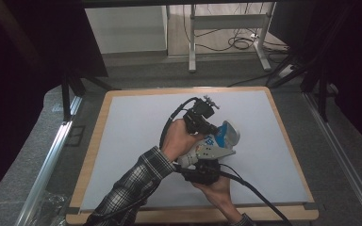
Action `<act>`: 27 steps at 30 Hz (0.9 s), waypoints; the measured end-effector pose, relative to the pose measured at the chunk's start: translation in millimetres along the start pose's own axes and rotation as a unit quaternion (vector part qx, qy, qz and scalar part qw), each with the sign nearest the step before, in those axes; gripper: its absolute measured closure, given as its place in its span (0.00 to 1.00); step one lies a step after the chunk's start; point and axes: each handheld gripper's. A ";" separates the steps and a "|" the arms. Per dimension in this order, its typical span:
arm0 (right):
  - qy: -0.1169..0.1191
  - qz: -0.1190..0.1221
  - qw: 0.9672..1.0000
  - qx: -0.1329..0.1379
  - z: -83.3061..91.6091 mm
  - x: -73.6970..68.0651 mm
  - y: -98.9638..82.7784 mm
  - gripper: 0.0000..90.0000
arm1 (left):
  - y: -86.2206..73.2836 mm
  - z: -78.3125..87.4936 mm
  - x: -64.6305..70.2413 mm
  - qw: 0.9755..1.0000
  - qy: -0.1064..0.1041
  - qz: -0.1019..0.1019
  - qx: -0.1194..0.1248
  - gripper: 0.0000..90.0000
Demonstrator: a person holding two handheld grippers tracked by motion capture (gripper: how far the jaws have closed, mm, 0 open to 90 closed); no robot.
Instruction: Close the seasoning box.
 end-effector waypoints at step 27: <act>0.001 0.000 1.000 0.002 0.8 -0.3 0.5 0.71 | 0.8 -0.8 0.0 1.000 -0.002 0.001 -0.003 0.99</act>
Point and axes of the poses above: each handheld gripper's, and its own axes: z roughly backward along the jaws, y roughly out of its top, x roughly to its right, and after that the axes turned 6 degrees about -z, right-handed
